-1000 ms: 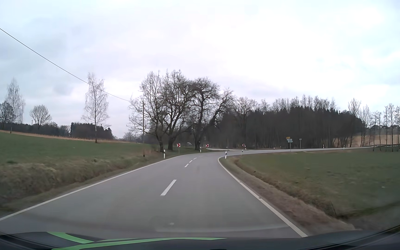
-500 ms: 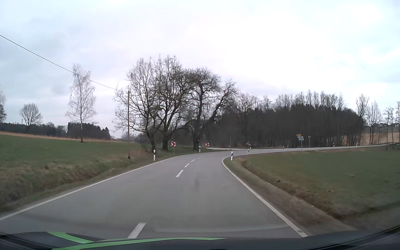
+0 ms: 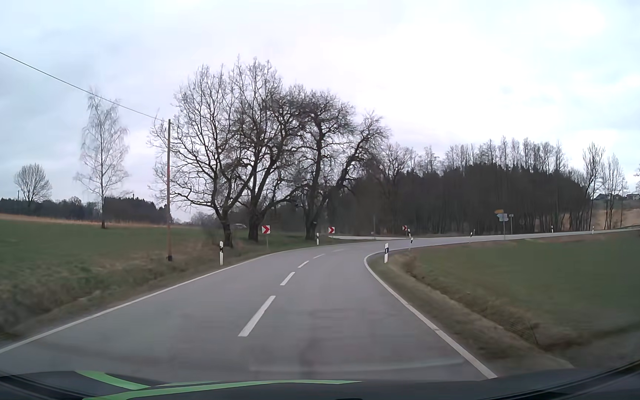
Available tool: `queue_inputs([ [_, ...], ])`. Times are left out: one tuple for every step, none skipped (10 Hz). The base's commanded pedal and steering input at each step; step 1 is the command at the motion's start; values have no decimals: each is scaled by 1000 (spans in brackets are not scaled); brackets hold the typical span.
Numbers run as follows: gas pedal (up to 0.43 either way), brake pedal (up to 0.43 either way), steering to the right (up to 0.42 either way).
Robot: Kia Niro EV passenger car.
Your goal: Follow the waypoints while adhering to traffic rules and regulations
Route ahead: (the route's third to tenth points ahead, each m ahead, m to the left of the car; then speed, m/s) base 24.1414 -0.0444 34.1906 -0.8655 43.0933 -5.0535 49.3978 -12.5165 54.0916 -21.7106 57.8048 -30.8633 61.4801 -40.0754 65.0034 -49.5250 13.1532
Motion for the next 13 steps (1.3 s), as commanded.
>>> queue_inputs([
  [0,201,9],
  [0,207,10],
  [0,207,10],
  [0,213,11],
  [0,220,13],
  [0,220,14],
  [0,226,15],
  [0,226,19],
  [0,226,25],
  [0,226,31],
  [0,226,39],
  [0,226,44],
  [0,220,49],
])
